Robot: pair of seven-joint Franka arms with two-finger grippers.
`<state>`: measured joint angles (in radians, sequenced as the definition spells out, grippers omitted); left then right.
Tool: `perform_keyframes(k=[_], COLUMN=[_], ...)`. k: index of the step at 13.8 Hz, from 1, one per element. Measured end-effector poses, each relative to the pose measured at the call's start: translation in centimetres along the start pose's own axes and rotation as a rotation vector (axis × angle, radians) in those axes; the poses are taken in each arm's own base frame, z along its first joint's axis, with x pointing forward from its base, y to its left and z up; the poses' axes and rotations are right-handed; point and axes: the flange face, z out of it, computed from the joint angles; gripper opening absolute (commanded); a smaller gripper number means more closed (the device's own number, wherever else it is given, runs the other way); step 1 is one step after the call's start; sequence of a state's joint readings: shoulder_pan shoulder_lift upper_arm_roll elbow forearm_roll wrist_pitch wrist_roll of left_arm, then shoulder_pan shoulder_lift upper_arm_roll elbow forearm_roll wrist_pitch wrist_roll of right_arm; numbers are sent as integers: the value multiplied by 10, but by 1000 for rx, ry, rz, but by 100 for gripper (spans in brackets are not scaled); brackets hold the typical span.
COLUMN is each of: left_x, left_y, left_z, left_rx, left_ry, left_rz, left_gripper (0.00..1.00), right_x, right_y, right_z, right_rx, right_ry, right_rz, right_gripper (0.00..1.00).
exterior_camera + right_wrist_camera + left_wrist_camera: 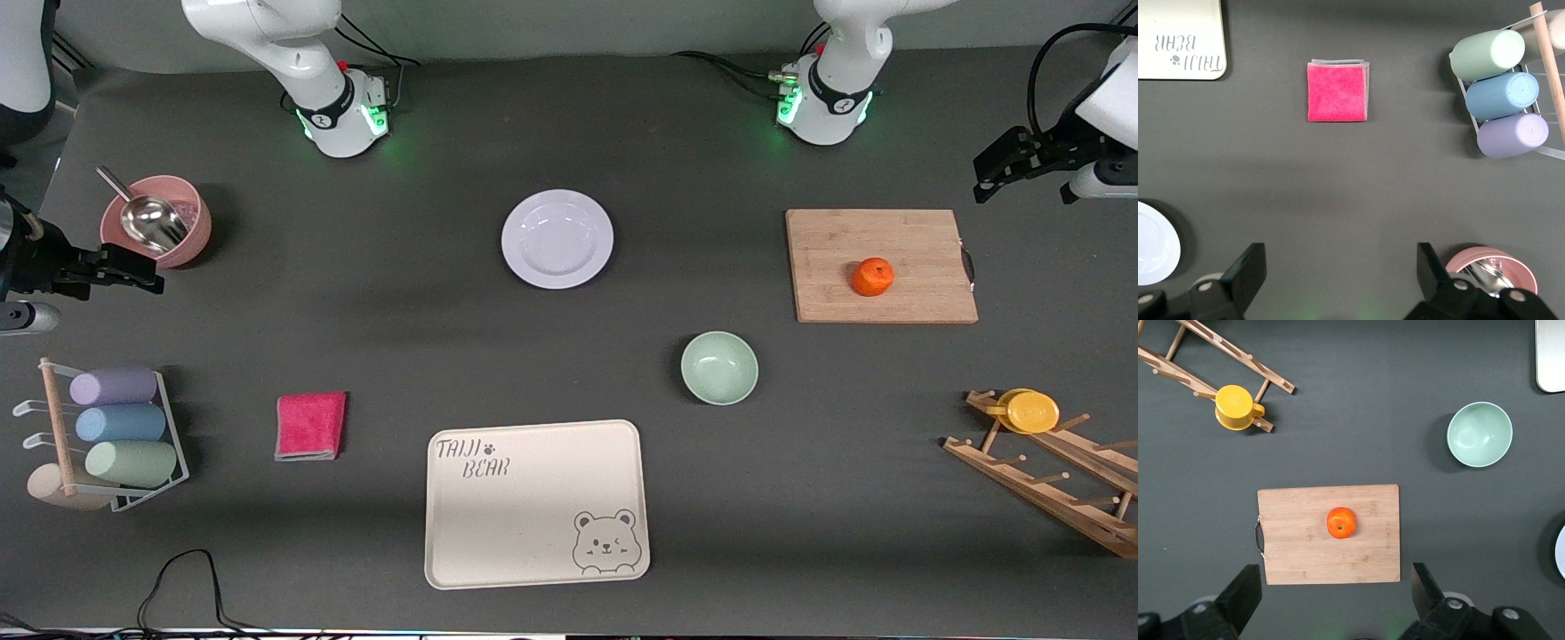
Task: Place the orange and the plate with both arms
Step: 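Reach the left gripper down to the orange on the cutting board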
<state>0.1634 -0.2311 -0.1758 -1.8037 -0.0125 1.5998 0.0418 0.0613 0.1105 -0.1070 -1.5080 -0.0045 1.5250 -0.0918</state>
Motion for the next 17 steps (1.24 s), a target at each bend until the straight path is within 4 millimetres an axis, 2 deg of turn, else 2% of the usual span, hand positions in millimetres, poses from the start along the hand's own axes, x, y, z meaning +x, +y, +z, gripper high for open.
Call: perform_keyframes(k=[6,8,10,12,14,17], left_x=[-3,-6,1,19,32,27], left_y=[-7,-5,-4,-9,-22,-40], left_z=[4,13,31,71,126,222], left_rx=[-6,-10,-14,-24,-33,-41], left_ry=[-46,-109,-148,-187,-195,-183], left_rz=[-13,-9,-2,-6,-28,-65], left_gripper=[100,100,100,100,100,100], right_x=[0,0,-1,-7,-22,-54], right_y=[0,0,-1,-3,-10,-35], right_z=[0,0,-1,-7,-15,-23], right_rx=[0,0,0,2,6,16], right_ry=[0,0,1,-2,1,4], right_rz=[1,1,0,-4,5,30], right_gripper=[100,100,100,100,100,100])
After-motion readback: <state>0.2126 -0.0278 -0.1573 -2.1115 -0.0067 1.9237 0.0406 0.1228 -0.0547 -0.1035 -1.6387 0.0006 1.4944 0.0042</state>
